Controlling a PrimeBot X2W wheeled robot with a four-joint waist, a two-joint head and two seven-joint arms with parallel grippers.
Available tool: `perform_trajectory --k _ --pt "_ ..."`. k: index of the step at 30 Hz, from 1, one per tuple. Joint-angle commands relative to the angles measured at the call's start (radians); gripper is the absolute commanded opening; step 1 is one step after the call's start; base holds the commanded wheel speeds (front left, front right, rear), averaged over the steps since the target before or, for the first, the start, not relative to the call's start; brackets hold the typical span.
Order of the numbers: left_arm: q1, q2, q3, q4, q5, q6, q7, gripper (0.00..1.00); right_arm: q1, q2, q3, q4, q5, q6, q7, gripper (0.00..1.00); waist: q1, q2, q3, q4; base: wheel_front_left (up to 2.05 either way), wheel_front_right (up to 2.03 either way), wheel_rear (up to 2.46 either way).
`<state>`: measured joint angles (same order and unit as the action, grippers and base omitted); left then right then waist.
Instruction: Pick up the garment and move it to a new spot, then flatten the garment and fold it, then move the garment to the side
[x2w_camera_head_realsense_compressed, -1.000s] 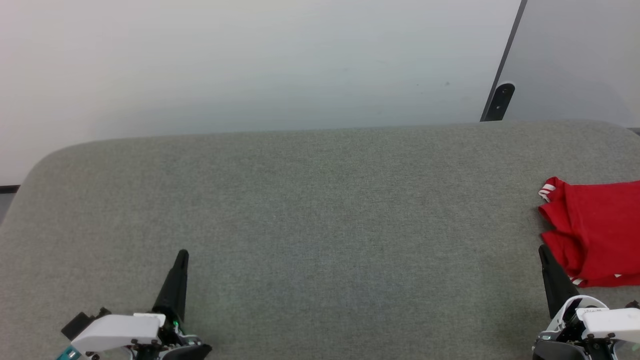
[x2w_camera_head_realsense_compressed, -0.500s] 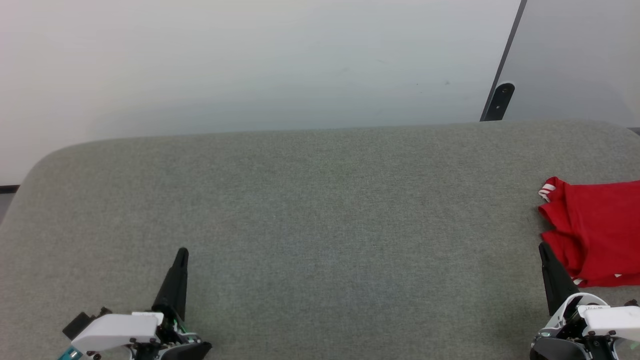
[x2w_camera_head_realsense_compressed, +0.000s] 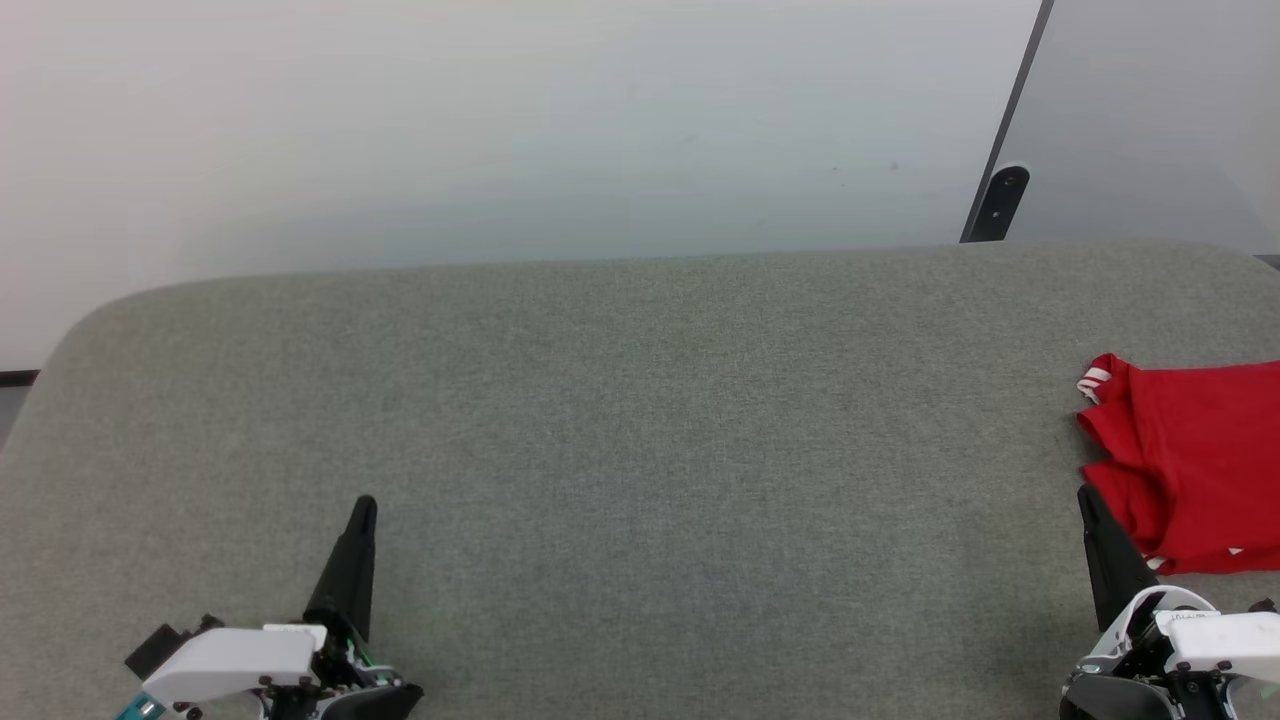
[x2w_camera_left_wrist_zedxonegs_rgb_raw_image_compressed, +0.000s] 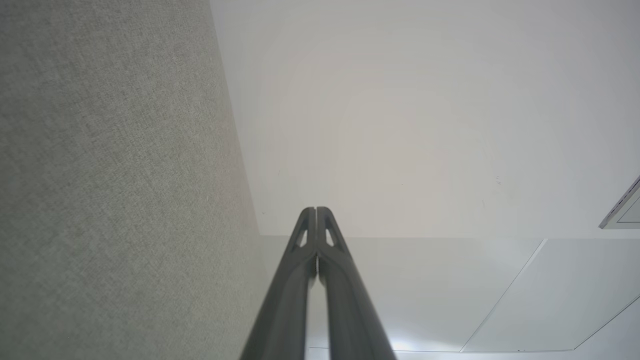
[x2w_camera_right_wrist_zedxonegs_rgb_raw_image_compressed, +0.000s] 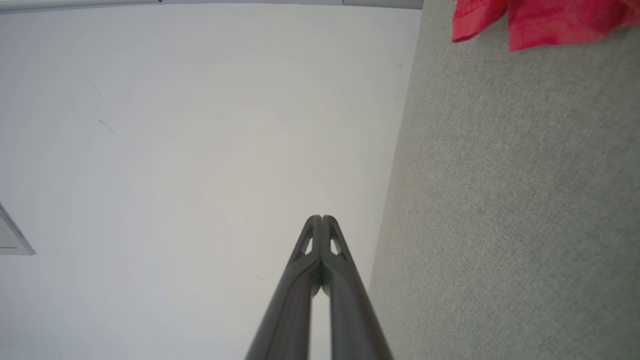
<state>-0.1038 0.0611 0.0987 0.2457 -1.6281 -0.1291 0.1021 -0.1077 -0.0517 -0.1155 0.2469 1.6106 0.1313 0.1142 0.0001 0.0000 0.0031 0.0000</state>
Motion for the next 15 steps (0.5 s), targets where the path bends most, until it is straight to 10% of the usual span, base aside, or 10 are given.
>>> perform_trajectory --k 1,15 --pt "-0.01 -0.002 0.002 0.001 0.004 -0.006 0.002 0.0 -0.004 0.003 0.003 0.0 0.004 -0.001 -0.003 0.0 -0.0001 0.0 0.0 0.0 0.0 0.0 0.0" --pt "-0.01 -0.004 0.005 0.002 0.007 -0.006 0.003 0.0 -0.004 0.003 0.003 0.0 0.004 -0.001 -0.003 0.0 -0.0001 0.0 0.0 0.0 0.0 0.0 0.0"
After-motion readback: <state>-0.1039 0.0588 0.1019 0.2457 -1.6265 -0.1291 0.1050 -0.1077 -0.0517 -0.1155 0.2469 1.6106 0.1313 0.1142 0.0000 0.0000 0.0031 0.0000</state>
